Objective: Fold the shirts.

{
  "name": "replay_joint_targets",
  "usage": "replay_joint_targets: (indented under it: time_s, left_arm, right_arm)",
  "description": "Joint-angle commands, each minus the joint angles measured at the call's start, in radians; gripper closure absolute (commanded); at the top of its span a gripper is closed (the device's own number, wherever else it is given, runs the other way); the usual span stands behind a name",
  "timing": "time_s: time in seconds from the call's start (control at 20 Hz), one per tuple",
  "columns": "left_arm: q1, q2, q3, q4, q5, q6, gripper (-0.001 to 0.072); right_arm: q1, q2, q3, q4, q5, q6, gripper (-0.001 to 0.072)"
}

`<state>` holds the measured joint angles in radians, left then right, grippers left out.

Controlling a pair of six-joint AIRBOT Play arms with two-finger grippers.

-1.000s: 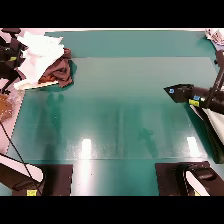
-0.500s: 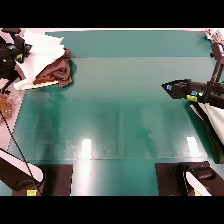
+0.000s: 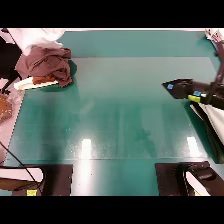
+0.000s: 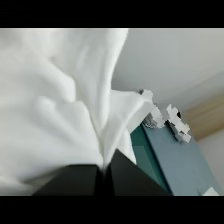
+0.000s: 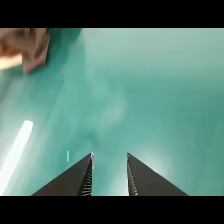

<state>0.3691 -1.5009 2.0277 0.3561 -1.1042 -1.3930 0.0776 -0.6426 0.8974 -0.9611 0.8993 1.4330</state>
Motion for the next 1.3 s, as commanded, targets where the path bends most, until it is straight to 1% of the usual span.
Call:
replay_joint_targets:
  time_s: [0.0,0.1,0.2,0.3,0.35,0.45,0.5,0.6,0.7,0.75,0.85,0.9,0.95,1.0,1.15,1.2,1.25]
  left_arm:
    - [-0.039,0.153,0.007,0.005,-0.13,-0.056,0.0683]
    - [-0.115,0.187,0.007,0.013,-0.197,-0.106,0.0683]
    - [-0.214,0.192,0.006,0.073,-0.25,-0.164,0.0683]
    - [-0.333,0.191,0.005,0.223,-0.266,-0.238,0.0683]
    - [-0.4,0.191,0.002,0.312,-0.259,-0.273,0.0683]
    - [-0.533,0.188,-0.017,0.447,-0.199,-0.324,0.0682]
    - [-0.588,0.184,-0.026,0.509,-0.17,-0.343,0.0683]
    - [-0.695,0.162,-0.029,0.633,-0.163,-0.412,0.0683]
    - [-0.792,0.121,-0.03,0.73,-0.209,-0.42,0.0683]
    - [-0.839,0.096,-0.031,0.785,-0.237,-0.438,0.0682]
    - [-0.941,0.032,-0.031,0.883,-0.271,-0.444,0.0683]
    - [-0.988,-0.005,-0.031,0.902,-0.269,-0.451,0.0683]
    - [-0.991,-0.008,-0.031,0.902,-0.268,-0.451,0.0683]
    - [-1.081,-0.09,-0.031,0.902,-0.256,-0.451,0.0683]
    - [-1.188,-0.218,-0.05,0.907,-0.251,-0.463,0.0681]
    - [-1.212,-0.247,-0.074,0.912,-0.24,-0.469,0.066]
    - [-1.229,-0.267,-0.098,0.915,-0.233,-0.489,0.0441]
  right_arm:
    - [-0.104,0.11,0.0,-0.002,-0.075,0.018,0.0446]
    - [-0.214,0.192,0.0,-0.003,-0.144,0.018,0.0446]
    - [-0.353,0.251,0.0,-0.013,-0.187,0.016,0.0447]
    - [-0.526,0.294,0.0,-0.013,-0.162,0.015,0.0447]
    - [-0.572,0.314,-0.009,-0.023,-0.168,0.014,0.0448]
    - [-0.624,0.358,-0.043,-0.026,-0.186,0.018,0.0448]
    - [-0.622,0.372,-0.064,-0.026,-0.187,0.018,0.0448]
    - [-0.569,0.39,-0.11,-0.042,-0.185,0.017,0.0448]
    - [-0.494,0.394,-0.14,-0.064,-0.173,0.016,0.0448]
    - [-0.455,0.394,-0.146,-0.089,-0.172,0.014,0.0448]
    - [-0.369,0.37,-0.144,-0.18,-0.172,0.013,0.0448]
    - [-0.33,0.351,-0.143,-0.215,-0.174,0.013,0.0449]
    - [-0.327,0.35,-0.143,-0.218,-0.173,0.013,0.0449]
    - [-0.263,0.319,-0.143,-0.268,-0.17,0.013,0.0448]
    - [-0.203,0.287,-0.143,-0.326,-0.159,0.013,0.0448]
    - [-0.195,0.28,-0.143,-0.327,-0.155,0.013,0.0448]
    - [-0.193,0.281,-0.143,-0.327,-0.154,0.013,0.0448]
